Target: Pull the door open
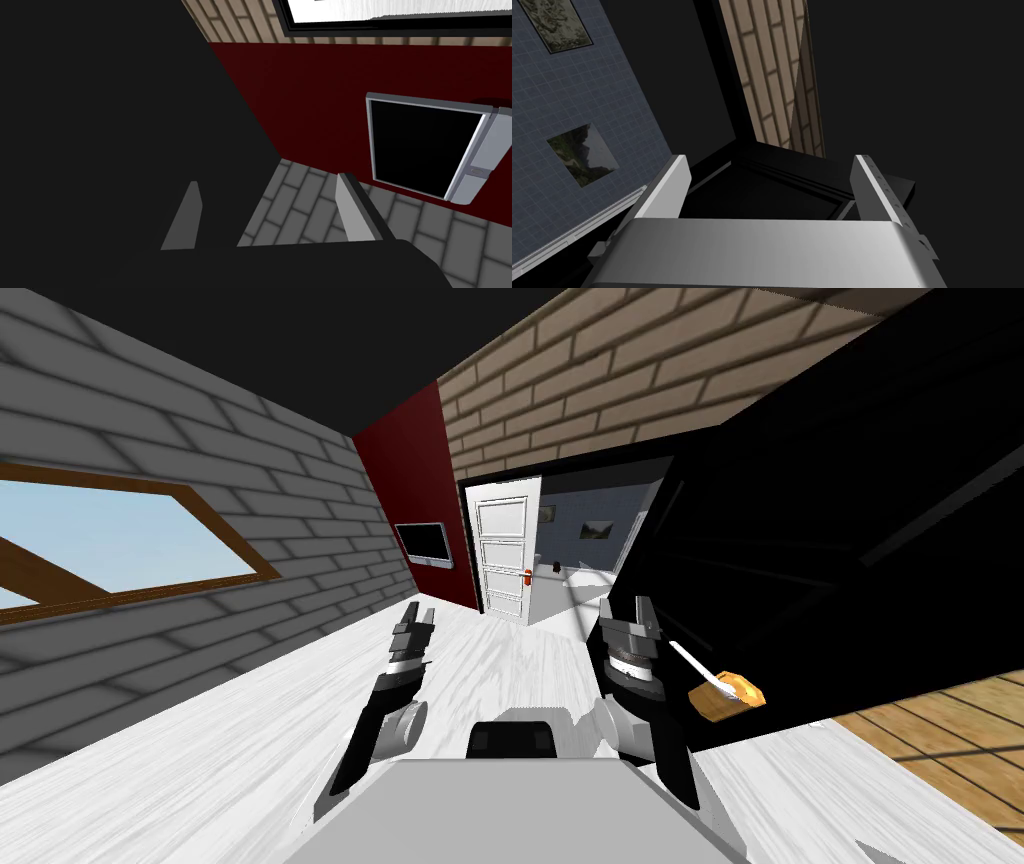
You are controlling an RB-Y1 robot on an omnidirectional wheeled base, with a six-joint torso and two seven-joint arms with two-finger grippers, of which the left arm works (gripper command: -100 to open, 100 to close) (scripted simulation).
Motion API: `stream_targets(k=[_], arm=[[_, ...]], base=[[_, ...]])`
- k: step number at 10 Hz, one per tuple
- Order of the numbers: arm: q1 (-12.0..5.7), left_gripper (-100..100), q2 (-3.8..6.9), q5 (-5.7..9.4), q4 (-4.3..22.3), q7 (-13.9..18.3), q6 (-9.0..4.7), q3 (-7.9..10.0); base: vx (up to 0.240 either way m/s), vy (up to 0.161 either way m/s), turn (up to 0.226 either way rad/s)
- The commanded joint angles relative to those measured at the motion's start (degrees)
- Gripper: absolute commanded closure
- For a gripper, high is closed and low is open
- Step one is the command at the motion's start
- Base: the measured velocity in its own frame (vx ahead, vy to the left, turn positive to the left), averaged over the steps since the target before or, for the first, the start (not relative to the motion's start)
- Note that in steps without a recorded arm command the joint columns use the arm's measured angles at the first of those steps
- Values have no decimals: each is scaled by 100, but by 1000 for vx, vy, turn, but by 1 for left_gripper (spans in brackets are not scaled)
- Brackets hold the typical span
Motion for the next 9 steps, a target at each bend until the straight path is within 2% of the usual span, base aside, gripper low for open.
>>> stream_targets(k=[1, 3, 9], arm=[[-82, -100, 67, 17, 162, 26, 18, -7], [-154, -100, 122, 31, 303, 49, 34, -12], [-556, -100, 391, 112, 1091, 177, 121, -44]], base=[[16, 62, -102], [132, -44, -51], [157, -53, -89]])
